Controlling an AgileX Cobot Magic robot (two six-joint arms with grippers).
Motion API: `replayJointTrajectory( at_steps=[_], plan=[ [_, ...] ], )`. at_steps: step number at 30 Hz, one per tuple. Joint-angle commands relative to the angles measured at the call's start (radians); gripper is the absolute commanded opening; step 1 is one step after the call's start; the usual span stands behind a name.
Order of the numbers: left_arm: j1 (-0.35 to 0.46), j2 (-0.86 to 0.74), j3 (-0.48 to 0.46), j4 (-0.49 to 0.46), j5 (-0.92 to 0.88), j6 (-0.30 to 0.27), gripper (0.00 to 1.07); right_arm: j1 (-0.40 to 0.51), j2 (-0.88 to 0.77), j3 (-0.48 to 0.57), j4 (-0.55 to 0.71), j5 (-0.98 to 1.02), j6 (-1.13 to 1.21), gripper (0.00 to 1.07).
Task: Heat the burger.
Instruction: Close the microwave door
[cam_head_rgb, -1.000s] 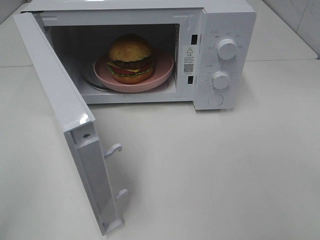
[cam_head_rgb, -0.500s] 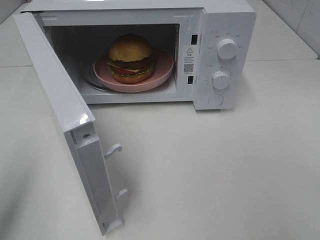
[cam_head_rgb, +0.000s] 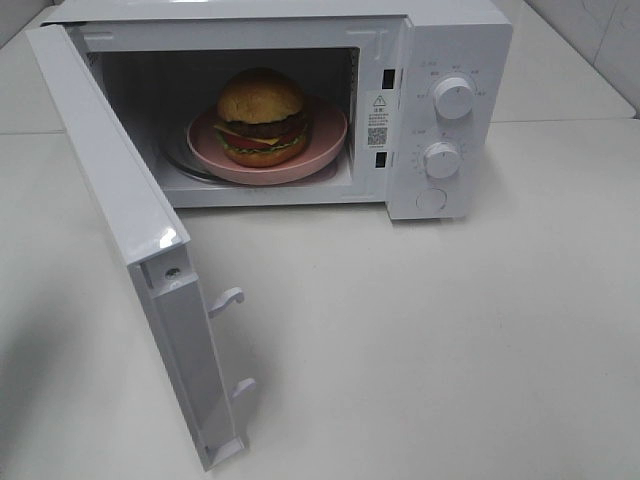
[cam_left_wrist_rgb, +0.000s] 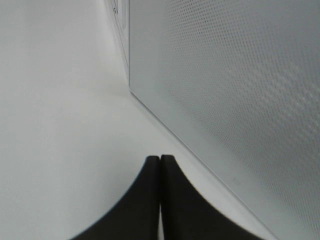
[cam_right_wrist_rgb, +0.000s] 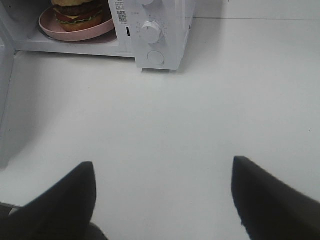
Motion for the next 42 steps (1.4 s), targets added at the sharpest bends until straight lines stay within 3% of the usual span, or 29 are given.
replayJointTrajectory(
  at_steps=[1,2,4,7,9,14,29,38,42],
  plan=[
    [-0.011,0.106,-0.057,-0.197,-0.001,0.17,0.0,0.0,-0.024,0.002,0.0,-0.013,-0.006,0.74],
    [-0.011,0.106,-0.057,-0.197,-0.001,0.17,0.0,0.0,-0.024,0.002,0.0,-0.013,-0.006,0.74],
    [-0.059,0.16,-0.085,-0.249,-0.013,0.253,0.0,0.0,-0.024,0.002,0.0,-0.013,-0.006,0.74],
    [-0.078,0.178,-0.096,-0.273,-0.026,0.276,0.0,0.0,-0.024,0.002,0.0,-0.013,-0.006,0.74],
    [-0.151,0.238,-0.133,-0.36,-0.116,0.313,0.0,0.0,-0.024,0.002,0.0,-0.013,-0.006,0.74],
    [-0.218,0.301,-0.181,-0.375,-0.154,0.353,0.0,0.0,-0.024,0.002,0.0,-0.013,-0.006,0.74],
    [-0.363,0.453,-0.335,-0.378,-0.167,0.353,0.0,0.0,-0.024,0.002,0.0,-0.013,-0.006,0.74],
    [-0.409,0.517,-0.411,-0.378,-0.167,0.353,0.0,0.0,-0.024,0.002,0.0,-0.013,-0.006,0.74],
    [-0.446,0.576,-0.489,-0.378,-0.167,0.353,0.0,0.0,-0.024,0.002,0.0,-0.013,-0.006,0.74]
  ],
)
